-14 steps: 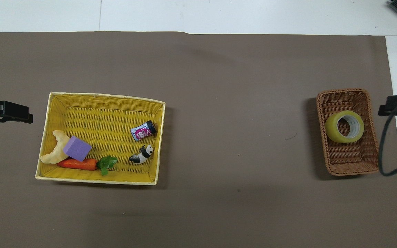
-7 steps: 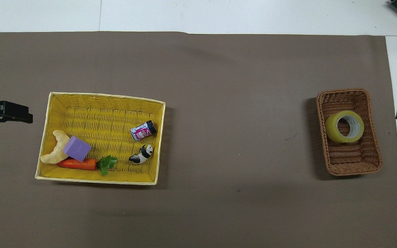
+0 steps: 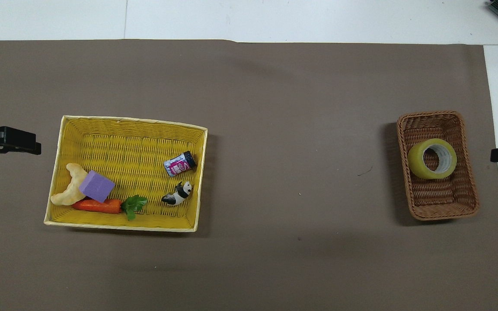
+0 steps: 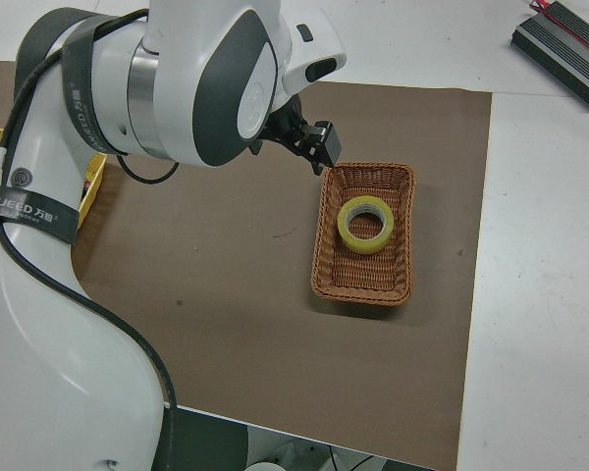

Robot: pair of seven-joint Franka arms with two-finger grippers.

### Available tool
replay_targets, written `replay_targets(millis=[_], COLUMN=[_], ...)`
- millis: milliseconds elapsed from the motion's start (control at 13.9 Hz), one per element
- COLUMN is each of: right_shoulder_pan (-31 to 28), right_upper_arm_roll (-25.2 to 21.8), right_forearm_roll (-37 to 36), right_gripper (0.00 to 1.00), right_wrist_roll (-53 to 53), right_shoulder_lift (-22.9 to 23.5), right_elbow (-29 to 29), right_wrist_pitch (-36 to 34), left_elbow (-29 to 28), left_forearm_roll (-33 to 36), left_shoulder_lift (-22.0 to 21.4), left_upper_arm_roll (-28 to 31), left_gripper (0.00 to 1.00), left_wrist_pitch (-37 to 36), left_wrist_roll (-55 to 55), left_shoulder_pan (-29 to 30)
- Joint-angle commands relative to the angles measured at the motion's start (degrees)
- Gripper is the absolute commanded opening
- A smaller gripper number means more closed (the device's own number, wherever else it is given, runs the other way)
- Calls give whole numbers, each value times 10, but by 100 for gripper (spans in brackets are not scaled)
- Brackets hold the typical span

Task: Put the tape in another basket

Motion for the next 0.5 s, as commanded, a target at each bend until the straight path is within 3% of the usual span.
replay_targets(millis=[0, 430], right_shoulder_pan=[5, 29], right_upper_arm_roll=[7, 9], right_forearm_roll=[-5, -18], right_gripper=[100, 100], right_wrist_roll=[0, 6], right_shoulder_lift=[-27, -32], right_elbow=[-32, -41], right_wrist_pitch=[2, 8], left_elbow=[3, 3], left_forearm_roll=[5, 6], left_shoulder_lift=[-3, -3], left_upper_arm_roll=[0, 0], left_gripper=[100, 100], left_wrist_pitch=[-10, -10], left_wrist_roll=[-3, -3], left_shoulder_pan=[1, 1])
